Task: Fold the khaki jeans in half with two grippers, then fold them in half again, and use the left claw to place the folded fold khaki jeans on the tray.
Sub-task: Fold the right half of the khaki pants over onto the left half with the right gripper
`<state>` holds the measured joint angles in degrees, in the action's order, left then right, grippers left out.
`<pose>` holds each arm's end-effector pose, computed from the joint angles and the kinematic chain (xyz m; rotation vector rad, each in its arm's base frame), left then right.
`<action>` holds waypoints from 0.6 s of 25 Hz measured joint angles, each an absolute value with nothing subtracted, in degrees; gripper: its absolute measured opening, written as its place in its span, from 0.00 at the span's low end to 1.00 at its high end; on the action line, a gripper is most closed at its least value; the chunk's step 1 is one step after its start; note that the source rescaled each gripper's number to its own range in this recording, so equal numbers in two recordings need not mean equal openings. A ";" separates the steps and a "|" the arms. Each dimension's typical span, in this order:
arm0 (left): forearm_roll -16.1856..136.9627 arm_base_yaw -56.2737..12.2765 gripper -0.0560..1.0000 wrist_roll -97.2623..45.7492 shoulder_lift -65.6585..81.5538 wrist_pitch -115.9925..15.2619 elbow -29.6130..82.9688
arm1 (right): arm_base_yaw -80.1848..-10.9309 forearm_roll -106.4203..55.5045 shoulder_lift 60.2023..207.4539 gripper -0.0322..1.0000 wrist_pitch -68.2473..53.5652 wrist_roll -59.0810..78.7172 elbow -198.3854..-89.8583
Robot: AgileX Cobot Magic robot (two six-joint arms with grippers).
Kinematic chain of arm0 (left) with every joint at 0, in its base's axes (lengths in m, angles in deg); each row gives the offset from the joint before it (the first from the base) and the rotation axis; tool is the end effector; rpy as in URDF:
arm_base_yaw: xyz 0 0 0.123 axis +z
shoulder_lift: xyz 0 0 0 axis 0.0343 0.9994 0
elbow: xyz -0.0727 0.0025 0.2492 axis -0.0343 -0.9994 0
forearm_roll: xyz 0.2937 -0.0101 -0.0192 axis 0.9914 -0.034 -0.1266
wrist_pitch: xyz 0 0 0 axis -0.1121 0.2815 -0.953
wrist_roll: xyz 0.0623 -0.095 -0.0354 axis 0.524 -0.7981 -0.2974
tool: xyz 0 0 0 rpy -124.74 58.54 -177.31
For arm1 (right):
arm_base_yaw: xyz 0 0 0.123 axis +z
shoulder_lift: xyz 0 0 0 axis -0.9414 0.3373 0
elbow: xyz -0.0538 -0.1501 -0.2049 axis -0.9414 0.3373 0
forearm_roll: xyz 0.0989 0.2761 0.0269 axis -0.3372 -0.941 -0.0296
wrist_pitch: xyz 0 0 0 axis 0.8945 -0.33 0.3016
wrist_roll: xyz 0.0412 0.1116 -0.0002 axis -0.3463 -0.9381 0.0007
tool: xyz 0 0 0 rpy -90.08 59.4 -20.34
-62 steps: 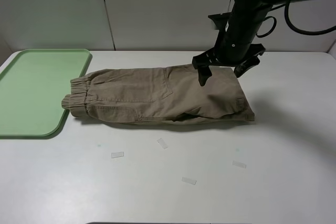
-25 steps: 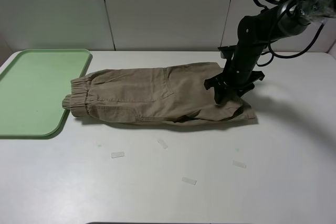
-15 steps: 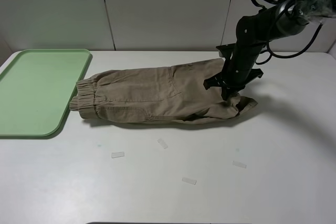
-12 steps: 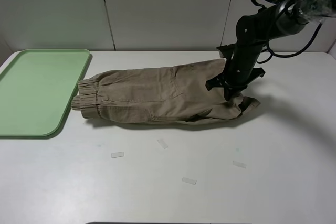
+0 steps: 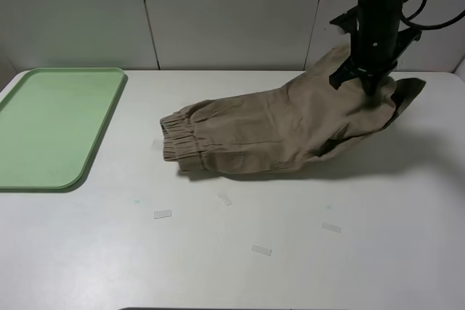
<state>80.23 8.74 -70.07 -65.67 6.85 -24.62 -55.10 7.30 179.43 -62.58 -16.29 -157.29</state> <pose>0.0806 0.0212 0.2838 -0.3083 2.0205 0.0948 0.4492 0.0753 0.1347 -0.5556 2.8844 -0.5658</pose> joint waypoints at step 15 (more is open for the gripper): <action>80.23 8.74 0.89 -70.07 -65.67 6.85 -24.62 | -57.90 5.17 179.22 0.07 -67.61 -10.03 -170.24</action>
<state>80.23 8.74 -70.07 -65.67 6.85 -24.62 -57.90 5.17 179.22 -67.61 -10.03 -170.24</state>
